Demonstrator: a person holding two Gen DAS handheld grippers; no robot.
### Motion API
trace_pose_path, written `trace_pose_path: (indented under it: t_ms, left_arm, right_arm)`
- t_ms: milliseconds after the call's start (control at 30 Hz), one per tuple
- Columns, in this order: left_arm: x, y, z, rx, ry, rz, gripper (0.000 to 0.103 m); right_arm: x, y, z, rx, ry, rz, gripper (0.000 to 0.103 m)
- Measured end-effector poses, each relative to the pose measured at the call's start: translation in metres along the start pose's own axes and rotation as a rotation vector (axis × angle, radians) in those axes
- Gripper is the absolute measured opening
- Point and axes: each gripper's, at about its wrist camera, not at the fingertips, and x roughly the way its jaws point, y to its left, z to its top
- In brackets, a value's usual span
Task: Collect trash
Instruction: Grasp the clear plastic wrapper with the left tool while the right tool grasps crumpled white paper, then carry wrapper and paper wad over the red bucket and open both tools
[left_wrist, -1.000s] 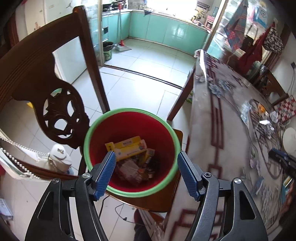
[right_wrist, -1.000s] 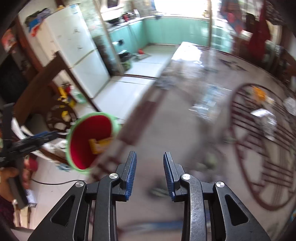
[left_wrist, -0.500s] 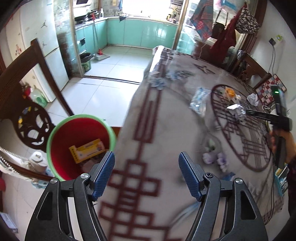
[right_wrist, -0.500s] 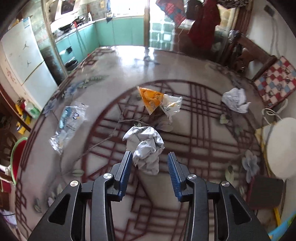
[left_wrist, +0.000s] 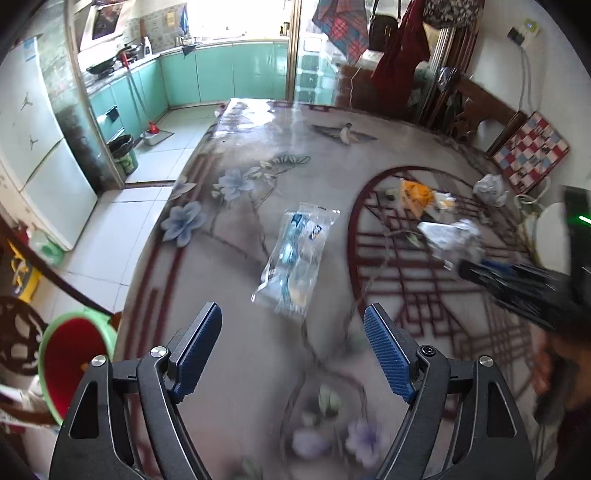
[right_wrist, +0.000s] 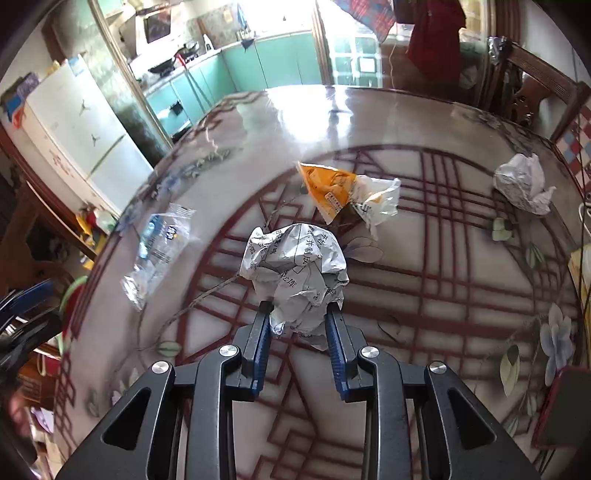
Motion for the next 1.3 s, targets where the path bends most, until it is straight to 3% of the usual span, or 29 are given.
trace_pose_path:
  t_ms: [233, 400, 467, 567, 600, 633, 667, 833, 1000, 1300]
  left_arm:
    - [0.071, -0.009, 0.027, -0.009, 0.087, 0.055, 0.079]
    - [0.087, 0.0, 0.024, -0.072, 0.106, 0.071, 0.076]
    - [0.09, -0.001, 0.023, -0.062, 0.102, 0.076, 0.052]
    - [0.091, -0.007, 0.023, -0.004, 0.099, 0.054, 0.026]
    - [0.091, -0.008, 0.024, 0.007, 0.102, 0.053, 0.022]
    - [0.088, -0.009, 0.024, 0.016, 0.102, 0.057, 0.007]
    - [0.084, -0.009, 0.023, 0.014, 0.1, 0.069, 0.005]
    - [0.046, -0.005, 0.021, -0.052, 0.057, 0.058, 0.004]
    - [-0.001, -0.006, 0.006, -0.038, 0.014, 0.059, 0.004]
    - [-0.05, 0.014, -0.016, -0.061, -0.018, 0.056, 0.004]
  right_arm:
    - [-0.002, -0.018, -0.011, 0.053, 0.014, 0.036, 0.026]
    - [-0.001, -0.025, -0.015, 0.076, 0.012, 0.061, 0.026]
    - [-0.002, -0.025, -0.015, 0.076, 0.004, 0.062, 0.026]
    - [-0.002, -0.024, -0.015, 0.074, -0.003, 0.053, 0.026]
    - [-0.003, -0.024, -0.015, 0.078, -0.002, 0.056, 0.026]
    - [-0.003, -0.023, -0.015, 0.082, -0.003, 0.059, 0.026]
    - [-0.005, -0.022, -0.015, 0.081, -0.004, 0.06, 0.026]
    - [-0.019, -0.014, -0.015, 0.087, -0.01, 0.066, 0.026]
    - [-0.033, -0.002, -0.018, 0.071, -0.026, 0.052, 0.026]
    - [-0.053, 0.037, -0.038, 0.012, -0.023, 0.048, 0.026]
